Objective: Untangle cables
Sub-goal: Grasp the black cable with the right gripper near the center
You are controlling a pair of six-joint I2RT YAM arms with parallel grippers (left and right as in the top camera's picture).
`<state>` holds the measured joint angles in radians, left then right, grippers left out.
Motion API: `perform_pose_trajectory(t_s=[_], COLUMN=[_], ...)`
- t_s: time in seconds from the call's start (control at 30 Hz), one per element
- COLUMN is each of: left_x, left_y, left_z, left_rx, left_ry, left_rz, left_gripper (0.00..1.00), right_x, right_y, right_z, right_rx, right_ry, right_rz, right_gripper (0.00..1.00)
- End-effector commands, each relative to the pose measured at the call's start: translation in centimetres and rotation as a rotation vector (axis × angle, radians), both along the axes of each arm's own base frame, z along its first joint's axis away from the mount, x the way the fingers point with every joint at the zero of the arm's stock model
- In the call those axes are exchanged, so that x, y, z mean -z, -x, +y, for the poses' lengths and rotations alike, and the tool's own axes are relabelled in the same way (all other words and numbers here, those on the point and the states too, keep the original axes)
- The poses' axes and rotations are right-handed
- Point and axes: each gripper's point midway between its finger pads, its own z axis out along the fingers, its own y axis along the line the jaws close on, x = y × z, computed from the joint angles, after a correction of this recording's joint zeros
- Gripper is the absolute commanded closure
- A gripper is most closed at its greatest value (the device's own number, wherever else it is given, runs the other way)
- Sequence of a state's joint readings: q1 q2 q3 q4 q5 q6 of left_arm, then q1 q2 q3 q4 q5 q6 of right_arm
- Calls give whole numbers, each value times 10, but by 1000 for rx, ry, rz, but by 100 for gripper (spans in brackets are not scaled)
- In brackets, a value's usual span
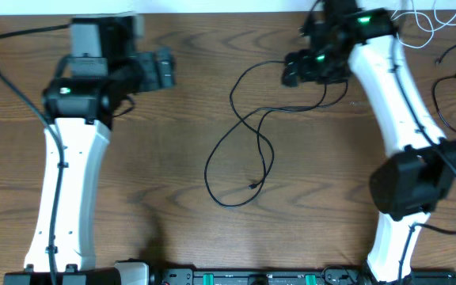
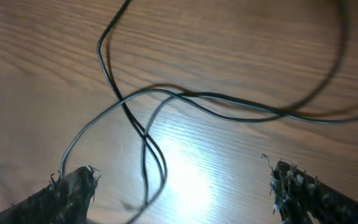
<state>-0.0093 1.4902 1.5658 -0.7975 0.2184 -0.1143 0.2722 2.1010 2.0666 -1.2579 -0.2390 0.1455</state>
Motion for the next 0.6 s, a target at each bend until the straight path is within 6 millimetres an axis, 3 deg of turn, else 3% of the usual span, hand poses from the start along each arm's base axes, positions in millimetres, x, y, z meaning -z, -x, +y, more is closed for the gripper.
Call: perform_pose_trajectory(t_s=[0.0,0.13,0.4,0.57], left_x=[4,8,9,9], left_y=[2,4,4,4], left_z=[34,47,50,53], left_rx=[-106,-137,-148,-158], left_ry=[-7,-7,-16,-27], left_rz=[26,43,45,46], left_gripper=[5,5,5,5], right_x=[30,51,97,121], right_y=[1,3,14,21], right_z=[22,41,87,103], right_rx=[88,115,83,107], right_ry=[93,168,203,219], right_rz=[39,35,64,89], right_gripper=[12,9,8,8])
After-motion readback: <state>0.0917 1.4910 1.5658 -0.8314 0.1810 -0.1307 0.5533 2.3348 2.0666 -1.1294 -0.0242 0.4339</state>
